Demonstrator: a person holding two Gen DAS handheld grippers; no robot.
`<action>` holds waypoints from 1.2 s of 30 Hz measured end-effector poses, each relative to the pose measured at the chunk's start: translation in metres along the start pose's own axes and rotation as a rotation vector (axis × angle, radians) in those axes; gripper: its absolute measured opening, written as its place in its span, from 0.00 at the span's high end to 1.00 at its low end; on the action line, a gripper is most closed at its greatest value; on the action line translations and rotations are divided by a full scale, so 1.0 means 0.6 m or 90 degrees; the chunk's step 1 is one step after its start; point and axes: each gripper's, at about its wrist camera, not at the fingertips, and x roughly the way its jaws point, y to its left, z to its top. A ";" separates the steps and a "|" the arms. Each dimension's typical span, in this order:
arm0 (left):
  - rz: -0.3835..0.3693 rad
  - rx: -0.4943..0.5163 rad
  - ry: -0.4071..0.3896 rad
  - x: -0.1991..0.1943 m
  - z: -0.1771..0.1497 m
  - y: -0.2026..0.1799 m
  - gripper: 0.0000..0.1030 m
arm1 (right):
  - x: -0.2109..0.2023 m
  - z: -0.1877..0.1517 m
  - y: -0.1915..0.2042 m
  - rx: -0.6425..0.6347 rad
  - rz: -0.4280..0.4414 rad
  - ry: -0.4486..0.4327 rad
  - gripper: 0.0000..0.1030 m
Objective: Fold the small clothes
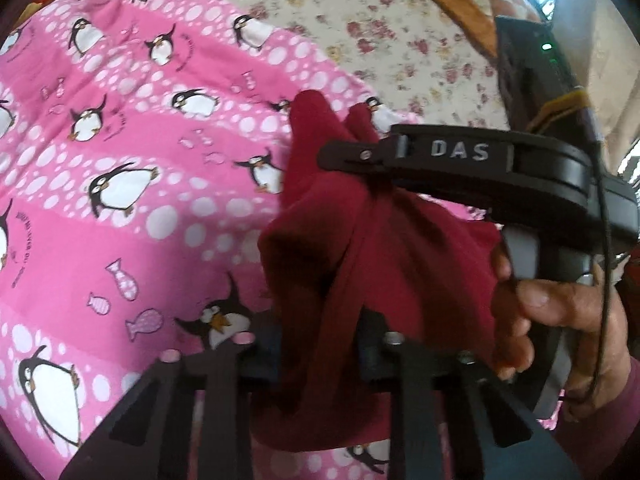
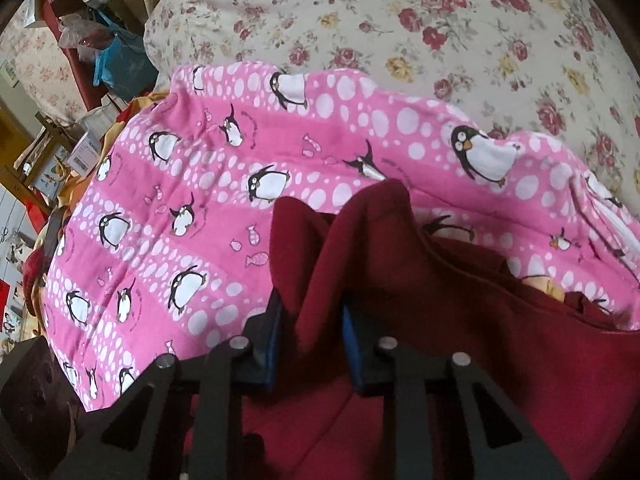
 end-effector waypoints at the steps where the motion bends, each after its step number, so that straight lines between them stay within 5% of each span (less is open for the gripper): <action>1: -0.010 -0.002 -0.005 -0.004 0.001 -0.001 1.00 | 0.000 0.000 0.000 0.001 0.001 0.001 0.74; 4: -0.019 0.009 -0.020 -0.015 0.003 -0.009 1.00 | 0.001 0.007 0.001 0.002 0.005 0.011 0.62; 6: -0.021 0.015 -0.024 -0.022 0.001 -0.012 1.00 | -0.002 0.012 0.000 0.012 0.001 0.021 0.34; 7: -0.020 0.019 -0.026 -0.024 0.001 -0.015 1.00 | -0.001 0.015 0.002 0.015 -0.002 0.023 0.31; 15: -0.021 0.048 -0.036 -0.033 0.001 -0.032 1.00 | 0.043 0.039 0.047 -0.032 -0.042 0.086 0.26; 17: -0.018 0.051 -0.034 -0.033 0.000 -0.033 1.00 | 0.060 0.032 0.055 -0.059 -0.086 0.109 0.27; 19: -0.015 0.052 -0.032 -0.034 -0.001 -0.032 1.00 | 0.061 0.021 0.053 -0.079 -0.099 0.099 0.42; 21: -0.010 0.053 -0.032 -0.034 -0.001 -0.030 1.00 | 0.049 0.015 0.042 -0.081 -0.087 0.079 0.60; 24: -0.001 0.058 -0.029 -0.033 -0.004 -0.034 1.00 | 0.022 0.013 0.016 -0.053 -0.046 0.054 0.69; 36: 0.048 0.079 -0.014 -0.011 -0.014 -0.050 0.98 | -0.021 0.000 -0.021 -0.014 -0.009 0.026 0.74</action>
